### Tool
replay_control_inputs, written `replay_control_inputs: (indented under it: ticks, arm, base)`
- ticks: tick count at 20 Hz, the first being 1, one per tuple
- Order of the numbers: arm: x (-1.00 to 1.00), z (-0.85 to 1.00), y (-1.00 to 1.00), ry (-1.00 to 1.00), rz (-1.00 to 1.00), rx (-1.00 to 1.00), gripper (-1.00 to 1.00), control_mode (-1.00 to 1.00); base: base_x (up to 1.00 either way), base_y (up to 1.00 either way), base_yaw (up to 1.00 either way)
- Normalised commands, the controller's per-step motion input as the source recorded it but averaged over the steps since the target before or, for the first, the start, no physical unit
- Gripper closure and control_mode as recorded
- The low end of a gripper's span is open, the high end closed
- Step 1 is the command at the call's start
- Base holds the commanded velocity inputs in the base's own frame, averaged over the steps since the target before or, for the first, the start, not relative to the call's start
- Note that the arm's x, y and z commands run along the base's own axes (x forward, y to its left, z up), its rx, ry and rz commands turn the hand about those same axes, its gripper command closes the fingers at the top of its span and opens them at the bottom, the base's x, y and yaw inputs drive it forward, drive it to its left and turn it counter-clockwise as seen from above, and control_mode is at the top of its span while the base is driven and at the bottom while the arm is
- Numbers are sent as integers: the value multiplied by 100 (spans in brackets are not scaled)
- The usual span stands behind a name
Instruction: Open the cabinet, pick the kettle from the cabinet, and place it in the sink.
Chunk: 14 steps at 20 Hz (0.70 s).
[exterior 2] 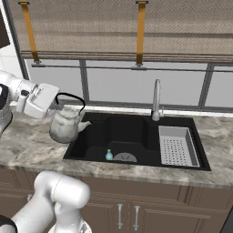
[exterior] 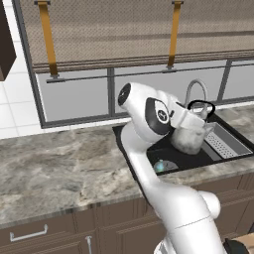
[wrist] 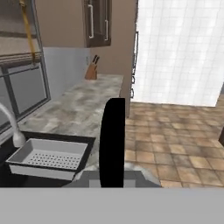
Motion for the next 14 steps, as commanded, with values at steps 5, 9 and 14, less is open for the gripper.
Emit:
replay_control_inputs:
  ticks: [5, 9, 14]
  arm:
    - [23, -10, -7, 5, -25, -8, 100, -100]
    - [18, -23, -6, 2, -21, -14, 100, -100]
    - [21, -20, -9, 4, -11, -6, 100, -100]
  base:
    - [0, 0, 0]
    - [0, 0, 0]
    - [0, 0, 0]
